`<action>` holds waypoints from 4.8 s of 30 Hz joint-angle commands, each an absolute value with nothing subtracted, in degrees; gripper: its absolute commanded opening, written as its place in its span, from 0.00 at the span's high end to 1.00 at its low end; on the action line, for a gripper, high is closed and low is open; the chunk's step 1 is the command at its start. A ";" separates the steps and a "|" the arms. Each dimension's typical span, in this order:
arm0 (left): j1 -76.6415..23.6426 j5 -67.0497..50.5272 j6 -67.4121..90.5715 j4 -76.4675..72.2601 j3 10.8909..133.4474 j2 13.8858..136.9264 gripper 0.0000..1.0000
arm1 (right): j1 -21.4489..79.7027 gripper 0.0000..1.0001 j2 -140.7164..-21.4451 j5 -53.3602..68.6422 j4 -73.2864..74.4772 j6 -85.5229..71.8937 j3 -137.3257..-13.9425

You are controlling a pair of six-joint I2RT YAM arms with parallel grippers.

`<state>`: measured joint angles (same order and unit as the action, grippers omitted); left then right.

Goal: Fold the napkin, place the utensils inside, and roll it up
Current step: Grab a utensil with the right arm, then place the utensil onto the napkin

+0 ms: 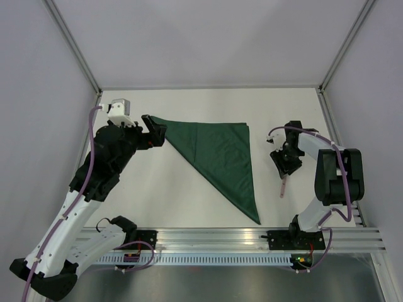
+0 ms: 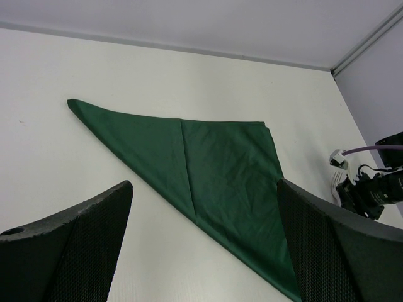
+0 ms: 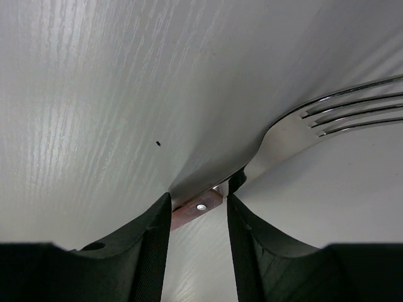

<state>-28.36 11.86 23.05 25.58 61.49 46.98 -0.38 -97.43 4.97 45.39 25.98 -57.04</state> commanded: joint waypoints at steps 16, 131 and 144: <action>-28.30 11.60 22.76 24.35 63.72 49.13 0.01 | -0.44 0.72 -105.64 1.85 33.23 22.50 -61.78; -28.30 12.83 26.28 31.38 70.58 51.15 0.02 | 44.91 0.99 -130.43 4.75 45.97 -3.96 -108.11; -28.30 12.92 25.93 31.38 70.31 51.33 0.02 | 44.74 0.88 -129.82 4.39 46.14 -3.69 -108.11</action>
